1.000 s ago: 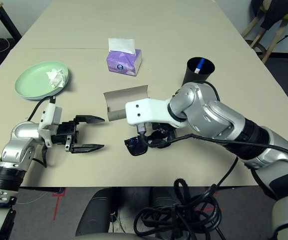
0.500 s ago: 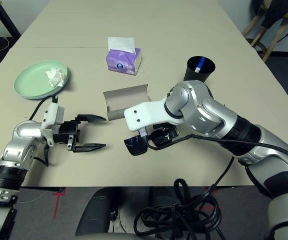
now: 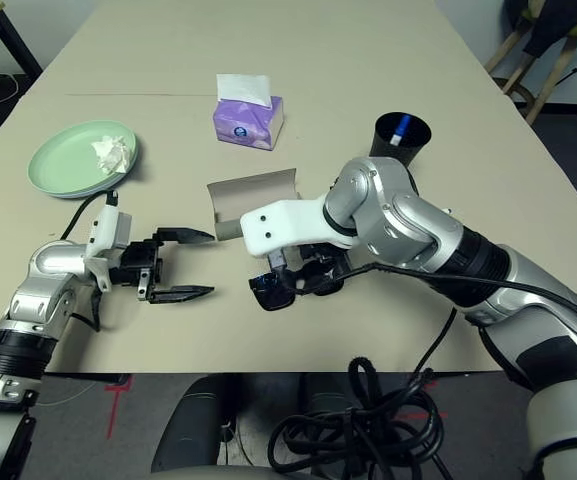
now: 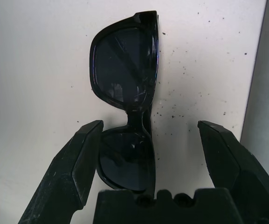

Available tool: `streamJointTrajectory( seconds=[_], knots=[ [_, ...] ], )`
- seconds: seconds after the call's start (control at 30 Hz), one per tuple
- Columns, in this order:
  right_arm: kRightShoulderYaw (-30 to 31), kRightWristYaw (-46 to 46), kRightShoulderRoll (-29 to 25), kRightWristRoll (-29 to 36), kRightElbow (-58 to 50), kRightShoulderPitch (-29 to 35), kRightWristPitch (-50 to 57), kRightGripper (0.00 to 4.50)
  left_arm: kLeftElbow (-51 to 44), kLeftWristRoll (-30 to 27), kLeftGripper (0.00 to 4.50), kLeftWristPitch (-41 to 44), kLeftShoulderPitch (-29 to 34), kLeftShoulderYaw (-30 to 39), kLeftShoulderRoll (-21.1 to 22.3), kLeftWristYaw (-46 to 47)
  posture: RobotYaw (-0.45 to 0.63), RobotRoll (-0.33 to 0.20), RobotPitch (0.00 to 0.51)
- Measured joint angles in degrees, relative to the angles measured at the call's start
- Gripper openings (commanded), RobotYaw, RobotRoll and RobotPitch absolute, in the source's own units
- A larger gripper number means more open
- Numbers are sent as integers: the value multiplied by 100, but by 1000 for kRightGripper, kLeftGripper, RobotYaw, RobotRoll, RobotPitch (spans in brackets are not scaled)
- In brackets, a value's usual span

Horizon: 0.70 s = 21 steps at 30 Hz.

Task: Organize and tidy the items on the table.

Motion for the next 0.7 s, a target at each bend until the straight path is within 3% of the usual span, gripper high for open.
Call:
streamJointTrajectory(
  seconds=[0.7],
  knots=[
    [374,234,280,-363,382,-277,-60,4500,60,53,4455,-122,-97,-7,-88,39,84,0,156]
  ],
)
